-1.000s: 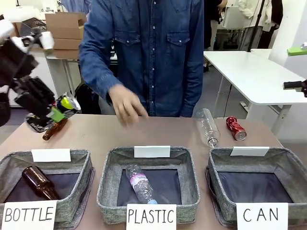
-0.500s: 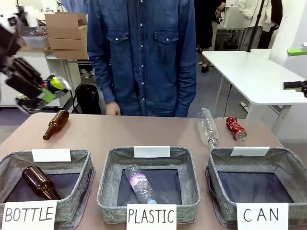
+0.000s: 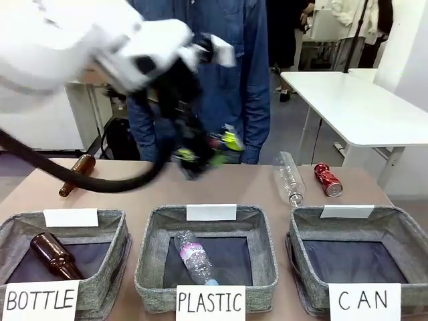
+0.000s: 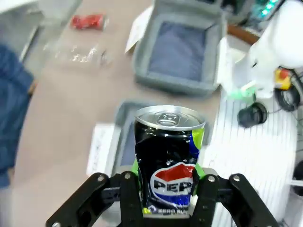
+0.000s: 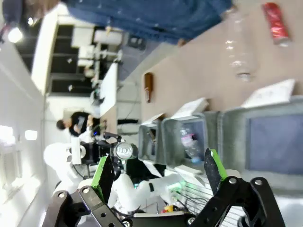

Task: Sort the can waste into the basket.
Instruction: Pick up the can waste from the table and place it in the right Fabric basket.

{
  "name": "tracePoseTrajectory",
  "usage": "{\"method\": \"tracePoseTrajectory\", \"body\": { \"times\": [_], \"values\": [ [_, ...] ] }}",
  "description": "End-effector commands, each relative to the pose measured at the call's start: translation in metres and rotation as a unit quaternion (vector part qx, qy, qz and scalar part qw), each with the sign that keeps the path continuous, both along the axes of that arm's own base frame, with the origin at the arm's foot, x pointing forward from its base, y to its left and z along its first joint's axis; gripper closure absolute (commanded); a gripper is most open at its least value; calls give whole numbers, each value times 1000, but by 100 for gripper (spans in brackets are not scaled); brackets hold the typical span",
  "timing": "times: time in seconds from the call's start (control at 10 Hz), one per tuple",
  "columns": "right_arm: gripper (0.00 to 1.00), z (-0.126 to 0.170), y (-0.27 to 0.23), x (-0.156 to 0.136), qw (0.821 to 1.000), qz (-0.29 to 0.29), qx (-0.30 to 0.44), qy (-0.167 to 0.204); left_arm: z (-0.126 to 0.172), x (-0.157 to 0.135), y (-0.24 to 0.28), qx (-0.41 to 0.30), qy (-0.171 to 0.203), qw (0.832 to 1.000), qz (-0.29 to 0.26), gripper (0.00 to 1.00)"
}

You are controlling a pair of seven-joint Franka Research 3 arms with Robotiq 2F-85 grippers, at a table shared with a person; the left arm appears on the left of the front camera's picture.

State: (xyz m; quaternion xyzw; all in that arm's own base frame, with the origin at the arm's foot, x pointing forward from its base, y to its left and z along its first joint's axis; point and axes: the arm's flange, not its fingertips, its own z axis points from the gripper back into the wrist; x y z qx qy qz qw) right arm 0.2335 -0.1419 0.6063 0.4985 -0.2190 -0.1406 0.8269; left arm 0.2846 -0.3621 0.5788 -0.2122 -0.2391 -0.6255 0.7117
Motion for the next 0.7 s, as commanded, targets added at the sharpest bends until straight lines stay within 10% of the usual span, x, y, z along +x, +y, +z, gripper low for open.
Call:
{"method": "tracePoseTrajectory", "body": {
  "times": [0.0, 0.3, 0.6],
  "values": [
    [0, 26, -75, -50, 998, -56, -20, 11, -13, 11, -55, -40, 9, 998, -38, 64],
    [0, -14, -135, -118, 985, -169, 23, 1, -75, -3, -144, -82, 67, 992, -75, 64],
    [0, 17, -118, -104, 992, -124, -7, 0, -103, 12, -209, -117, 60, 989, -68, 64]
  ]
}}
